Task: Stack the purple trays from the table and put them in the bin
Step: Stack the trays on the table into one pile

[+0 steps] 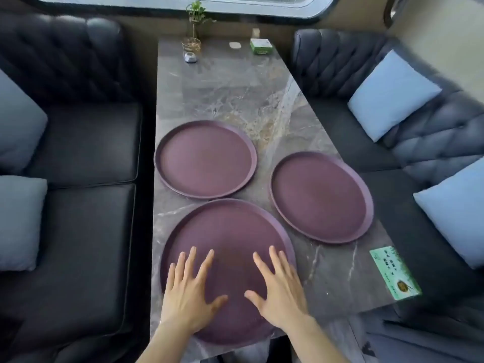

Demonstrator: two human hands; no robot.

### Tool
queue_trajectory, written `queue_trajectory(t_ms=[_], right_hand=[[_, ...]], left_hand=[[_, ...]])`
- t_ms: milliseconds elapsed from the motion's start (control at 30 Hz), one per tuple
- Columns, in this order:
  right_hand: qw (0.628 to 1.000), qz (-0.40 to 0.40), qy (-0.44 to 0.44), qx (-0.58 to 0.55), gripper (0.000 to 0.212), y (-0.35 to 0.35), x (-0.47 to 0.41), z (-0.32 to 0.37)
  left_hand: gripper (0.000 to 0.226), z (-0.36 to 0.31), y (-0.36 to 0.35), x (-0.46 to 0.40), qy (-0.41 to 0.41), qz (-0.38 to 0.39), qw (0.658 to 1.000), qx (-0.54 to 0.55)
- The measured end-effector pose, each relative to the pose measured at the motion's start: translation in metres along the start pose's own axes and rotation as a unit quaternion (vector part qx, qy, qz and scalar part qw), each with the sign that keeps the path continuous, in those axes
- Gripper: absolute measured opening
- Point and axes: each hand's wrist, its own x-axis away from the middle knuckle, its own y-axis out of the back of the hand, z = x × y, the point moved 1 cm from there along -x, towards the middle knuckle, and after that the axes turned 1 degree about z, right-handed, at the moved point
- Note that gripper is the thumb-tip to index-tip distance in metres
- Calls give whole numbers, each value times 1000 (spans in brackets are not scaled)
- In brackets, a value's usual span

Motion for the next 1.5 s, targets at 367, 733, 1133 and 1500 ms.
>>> queue_trajectory(t_ms=[367, 733, 1133, 1500], right_hand=[[999, 31, -22, 13, 83, -25, 25, -40], [931, -170, -250, -206, 11, 71, -6, -118], [832, -187, -387, -351, 16, 137, -90, -269], [768, -148, -353, -513, 66, 132, -158, -310]], left_hand=[[119, -21, -33, 11, -10, 64, 998, -23], [23, -98, 34, -75, 15, -33, 985, 170], [60, -187, 41, -226, 98, -5, 945, 313], [91, -215, 9, -278, 184, 13, 898, 399]])
